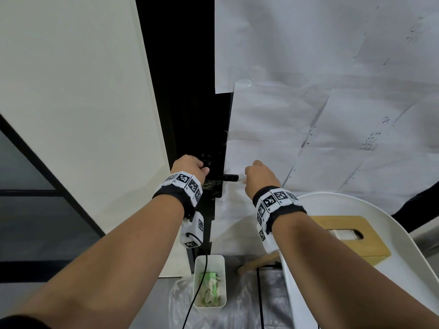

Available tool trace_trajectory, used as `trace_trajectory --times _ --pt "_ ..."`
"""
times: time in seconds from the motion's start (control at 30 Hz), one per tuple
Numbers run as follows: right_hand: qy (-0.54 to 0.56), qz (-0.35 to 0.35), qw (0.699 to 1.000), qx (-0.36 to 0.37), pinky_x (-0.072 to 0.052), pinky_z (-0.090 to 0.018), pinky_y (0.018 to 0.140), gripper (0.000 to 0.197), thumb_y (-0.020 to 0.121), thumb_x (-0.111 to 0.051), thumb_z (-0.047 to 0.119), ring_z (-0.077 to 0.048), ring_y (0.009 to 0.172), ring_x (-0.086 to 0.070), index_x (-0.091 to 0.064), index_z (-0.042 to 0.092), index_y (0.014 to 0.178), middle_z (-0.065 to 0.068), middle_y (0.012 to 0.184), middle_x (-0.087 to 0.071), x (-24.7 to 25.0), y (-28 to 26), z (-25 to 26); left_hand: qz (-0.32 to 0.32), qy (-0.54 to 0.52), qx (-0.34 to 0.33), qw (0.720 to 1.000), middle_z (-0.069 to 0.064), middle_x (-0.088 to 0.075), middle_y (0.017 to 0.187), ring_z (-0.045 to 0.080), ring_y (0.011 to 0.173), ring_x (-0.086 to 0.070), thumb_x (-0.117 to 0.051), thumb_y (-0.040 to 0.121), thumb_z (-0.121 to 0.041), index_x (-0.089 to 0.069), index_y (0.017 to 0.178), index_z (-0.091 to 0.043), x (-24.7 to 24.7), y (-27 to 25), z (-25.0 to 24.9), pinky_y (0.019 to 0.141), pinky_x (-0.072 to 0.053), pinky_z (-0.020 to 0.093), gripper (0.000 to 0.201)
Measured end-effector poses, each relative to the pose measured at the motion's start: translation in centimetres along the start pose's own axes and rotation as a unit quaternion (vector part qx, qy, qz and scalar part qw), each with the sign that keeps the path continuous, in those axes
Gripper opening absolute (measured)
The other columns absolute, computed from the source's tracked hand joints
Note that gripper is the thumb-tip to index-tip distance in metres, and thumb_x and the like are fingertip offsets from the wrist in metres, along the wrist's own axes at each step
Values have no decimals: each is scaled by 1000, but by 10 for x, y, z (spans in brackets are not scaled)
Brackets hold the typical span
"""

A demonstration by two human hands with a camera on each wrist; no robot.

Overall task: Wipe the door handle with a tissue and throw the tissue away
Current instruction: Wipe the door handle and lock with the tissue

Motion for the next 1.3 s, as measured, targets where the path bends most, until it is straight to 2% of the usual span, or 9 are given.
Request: trace_trajectory --times 0.13,0.33,0.5,0.67,0.87,0.97,1.13,1.23,1.3 --pt "-34 -52 997 34 -35 -29 67 18 79 -48 -12 -28 96 -46 -61 -1 83 -12 110 -45 -3 -6 5 1 -2 0 1000 0 -70 111 18 104 -65 -67 87 -34 -69 113 -18 -1 1 3 88 -50 25 31" --pt "6 -60 997 46 -39 -31 64 19 77 -52 -13 -23 81 -34 -47 4 71 -14 110 -38 -9 -9 16 -8 -6 -5 1000 -1 -69 114 17 108 -64 -67 87 -33 -70 114 -18 0 0 3 88 -48 24 30" --pt "6 -48 996 80 -39 -33 61 14 79 -52 -10 -27 81 -41 -51 4 78 -14 107 -40 -6 -9 34 -9 -9 0 1000 -2 -70 112 17 104 -65 -68 86 -34 -71 112 -19 0 -1 3 81 -47 21 30" --pt "42 -59 990 118 -40 -32 63 26 83 -62 0 -30 93 -52 -50 6 105 -13 107 -45 -12 -1 56 0 -25 17 1000 -1 -71 107 16 93 -67 -72 82 -34 -72 108 -21 2 1 4 77 -50 21 29" --pt "24 -40 992 115 -43 -33 65 21 81 -61 3 -28 92 -50 -58 8 101 -11 107 -42 -6 3 50 18 -12 0 1000 -1 -71 108 17 101 -66 -67 87 -32 -73 107 -19 6 6 2 87 -50 25 25" --pt "1 -61 992 112 -39 -33 63 18 82 -64 10 -28 95 -49 -58 10 99 -10 106 -44 -7 3 51 21 -7 1 1000 -1 -72 102 18 96 -67 -66 88 -31 -75 102 -20 7 8 1 83 -50 24 20" --pt "26 -52 990 129 -48 -36 70 22 83 -62 7 -30 96 -51 -57 7 104 -13 111 -45 -11 6 67 22 -12 14 1000 -1 -72 95 16 81 -64 -68 86 -26 -75 93 -20 7 9 -1 75 -48 21 11" --pt "38 -40 989 135 -50 -38 78 29 80 -59 1 -32 100 -50 -56 4 109 -15 115 -44 -12 4 76 43 -19 14 999 0 -70 100 20 94 -65 -63 87 -15 -73 102 -17 8 7 -1 81 -49 24 18" --pt "37 -42 989 135 -49 -38 79 32 79 -58 0 -32 102 -49 -55 3 111 -15 116 -43 -12 2 77 36 -25 1 999 2 -72 100 20 93 -66 -60 87 -11 -75 100 -17 8 4 -1 78 -49 23 21"
Point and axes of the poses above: each hand's wrist, its own y-axis towards the middle knuckle, its own x-axis out of the back of the hand, z = x × y, the point moved 1 cm from there along y, towards the middle knuckle
